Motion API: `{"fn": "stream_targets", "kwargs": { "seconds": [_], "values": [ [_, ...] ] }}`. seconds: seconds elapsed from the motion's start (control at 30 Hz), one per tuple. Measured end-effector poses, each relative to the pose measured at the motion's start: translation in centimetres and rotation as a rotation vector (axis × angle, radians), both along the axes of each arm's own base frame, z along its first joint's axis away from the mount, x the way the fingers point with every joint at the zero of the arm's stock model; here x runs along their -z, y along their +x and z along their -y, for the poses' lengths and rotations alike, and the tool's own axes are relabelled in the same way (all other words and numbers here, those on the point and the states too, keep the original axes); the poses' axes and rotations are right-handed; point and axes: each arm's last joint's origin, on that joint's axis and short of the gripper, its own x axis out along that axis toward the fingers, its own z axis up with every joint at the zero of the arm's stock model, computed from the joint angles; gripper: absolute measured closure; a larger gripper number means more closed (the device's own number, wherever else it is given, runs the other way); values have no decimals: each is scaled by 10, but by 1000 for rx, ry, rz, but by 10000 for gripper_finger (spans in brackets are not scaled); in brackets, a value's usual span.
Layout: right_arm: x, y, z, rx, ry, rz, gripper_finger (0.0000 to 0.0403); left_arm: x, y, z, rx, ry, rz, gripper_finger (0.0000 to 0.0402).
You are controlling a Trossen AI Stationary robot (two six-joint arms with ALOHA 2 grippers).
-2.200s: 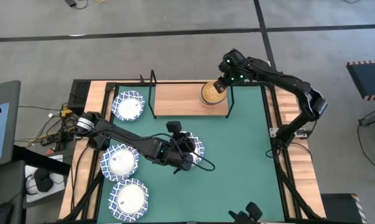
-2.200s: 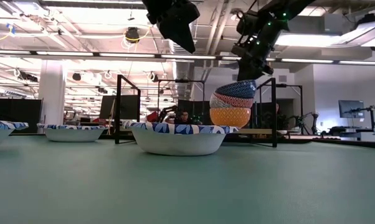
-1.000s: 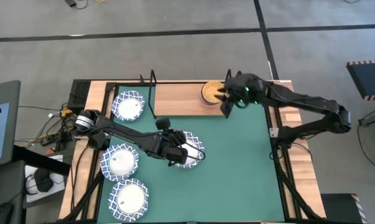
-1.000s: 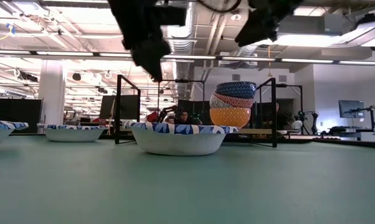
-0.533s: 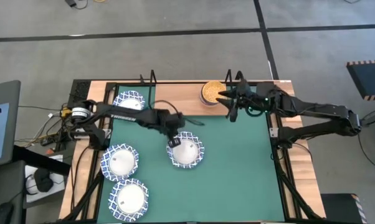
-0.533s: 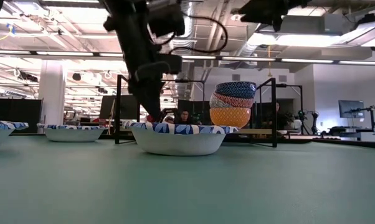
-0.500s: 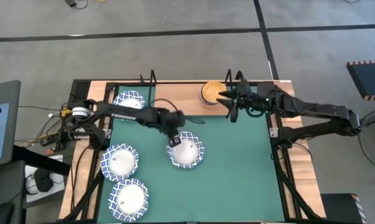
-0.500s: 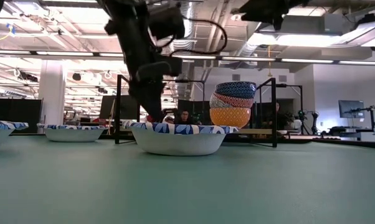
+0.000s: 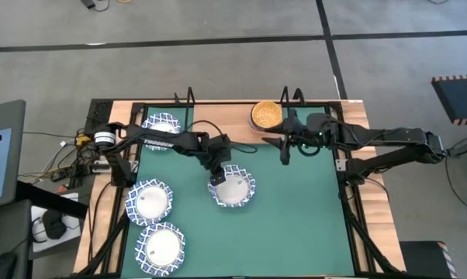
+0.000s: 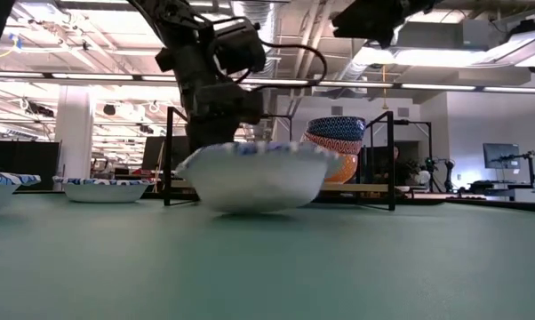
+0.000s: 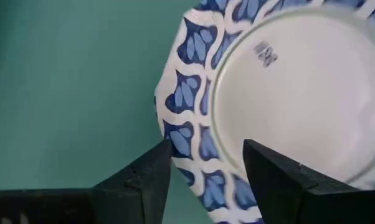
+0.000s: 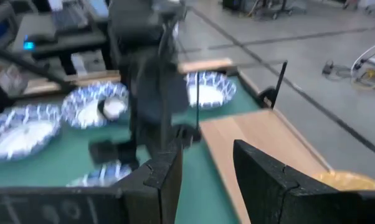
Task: Place and stack bowls onto a shelf
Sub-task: Put the white patterned bowl on the shelf
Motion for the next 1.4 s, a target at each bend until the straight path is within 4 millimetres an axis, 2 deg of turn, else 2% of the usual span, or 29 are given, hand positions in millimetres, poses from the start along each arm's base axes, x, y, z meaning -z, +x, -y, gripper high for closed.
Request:
{"fn": "stream_targets", "kwargs": {
  "seconds": [0.2,0.5,0.77,1.0,1.2,1.4],
  "values": [
    [-3,2,0,1,-6,37,235,14,4,5,2,12,-42,270],
    [-3,2,0,5,7,44,235,12,4,6,1,58,-39,392],
    [-2,2,-4,-11,10,26,235,6,7,11,0,89,-49,401],
    [-1,2,-5,-15,9,18,235,-20,16,23,17,181,-81,401],
    [2,1,-7,-27,0,-23,235,-43,20,44,57,270,-124,401],
    [3,1,-9,-35,3,-25,235,-50,20,56,95,284,-133,401]
  ]
}}
